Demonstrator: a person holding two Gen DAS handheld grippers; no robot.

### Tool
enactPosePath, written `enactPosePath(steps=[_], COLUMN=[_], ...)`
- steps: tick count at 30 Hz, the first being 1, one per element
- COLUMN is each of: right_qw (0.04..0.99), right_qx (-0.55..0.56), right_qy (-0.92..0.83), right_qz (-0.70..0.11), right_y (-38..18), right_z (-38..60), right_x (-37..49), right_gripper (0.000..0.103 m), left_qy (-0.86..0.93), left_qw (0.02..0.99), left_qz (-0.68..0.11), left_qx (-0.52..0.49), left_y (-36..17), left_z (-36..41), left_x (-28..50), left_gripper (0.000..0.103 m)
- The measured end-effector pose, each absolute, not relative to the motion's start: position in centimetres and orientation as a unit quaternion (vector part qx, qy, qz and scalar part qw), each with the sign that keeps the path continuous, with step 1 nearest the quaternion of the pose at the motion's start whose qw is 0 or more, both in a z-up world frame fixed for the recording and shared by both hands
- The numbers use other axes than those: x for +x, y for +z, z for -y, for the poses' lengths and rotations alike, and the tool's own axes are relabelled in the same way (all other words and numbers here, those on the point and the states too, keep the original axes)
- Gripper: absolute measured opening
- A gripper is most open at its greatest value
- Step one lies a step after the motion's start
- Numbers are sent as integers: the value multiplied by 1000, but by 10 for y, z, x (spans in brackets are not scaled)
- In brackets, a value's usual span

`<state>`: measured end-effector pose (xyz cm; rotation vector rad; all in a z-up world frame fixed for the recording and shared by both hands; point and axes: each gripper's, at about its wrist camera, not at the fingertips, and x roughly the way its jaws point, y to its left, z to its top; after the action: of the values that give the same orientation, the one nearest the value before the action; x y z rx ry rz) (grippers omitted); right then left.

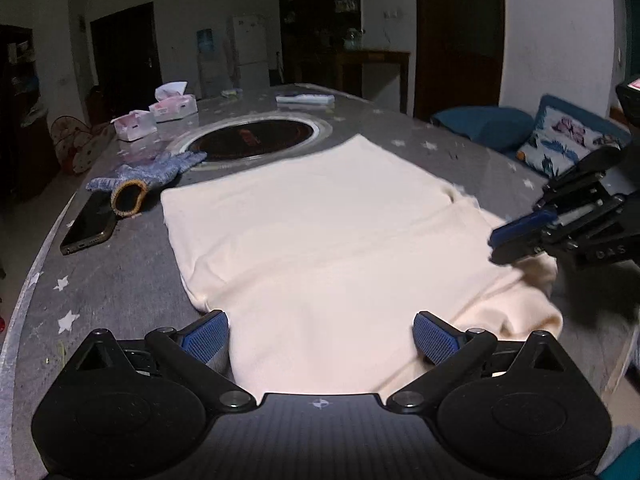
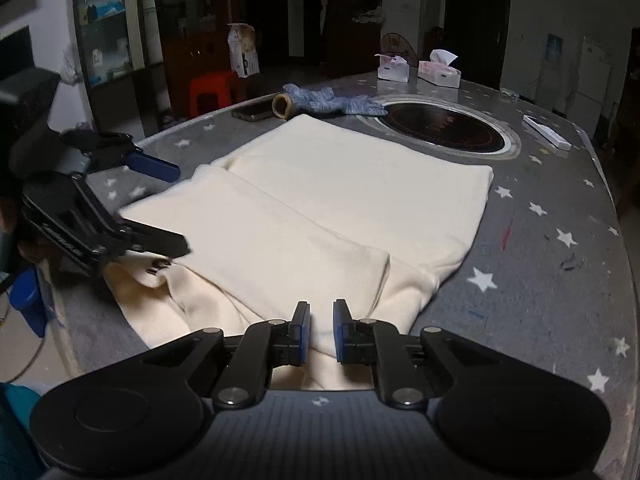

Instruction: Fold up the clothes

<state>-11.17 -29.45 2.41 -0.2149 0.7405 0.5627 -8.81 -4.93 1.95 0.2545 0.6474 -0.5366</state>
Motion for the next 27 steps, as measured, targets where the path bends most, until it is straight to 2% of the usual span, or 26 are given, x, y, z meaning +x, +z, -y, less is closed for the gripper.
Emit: enactPosePath(steps=[10,14,18,22,24,26,27], right_qw=[891,888,881,875,875,873,872], right_qx=[-109,-130,-157,-180,-186,-196,-203], right_qy=[271,280,286,285,285,285,286], right_qz=[-348,-341,-342,-347,-346,-343,-341], right_y=[28,38,43,44,46,47,47], right_z=[294,293,293,294,296,298,298], right_x=[-121,-131,-142,-151,-156,-161,-164], right_gripper=[13,20,22,24,33,36,37], left_qy=[-287,-311,-326,-339,-345,-350,-352], left_qw=[899,884,874,869,867,867,867], left_qz=[-273,-255,-248,-232,-224,-220,-219], left_qx=[186,239,263,275,281,278,277], left_y=[37,33,22,15,12,12,13], left_z=[35,38,52,64,70,72,73], left_x=[-139,-161,-163,-161,-160,-158,-158], left_gripper=[100,101,99,88,82,68,56])
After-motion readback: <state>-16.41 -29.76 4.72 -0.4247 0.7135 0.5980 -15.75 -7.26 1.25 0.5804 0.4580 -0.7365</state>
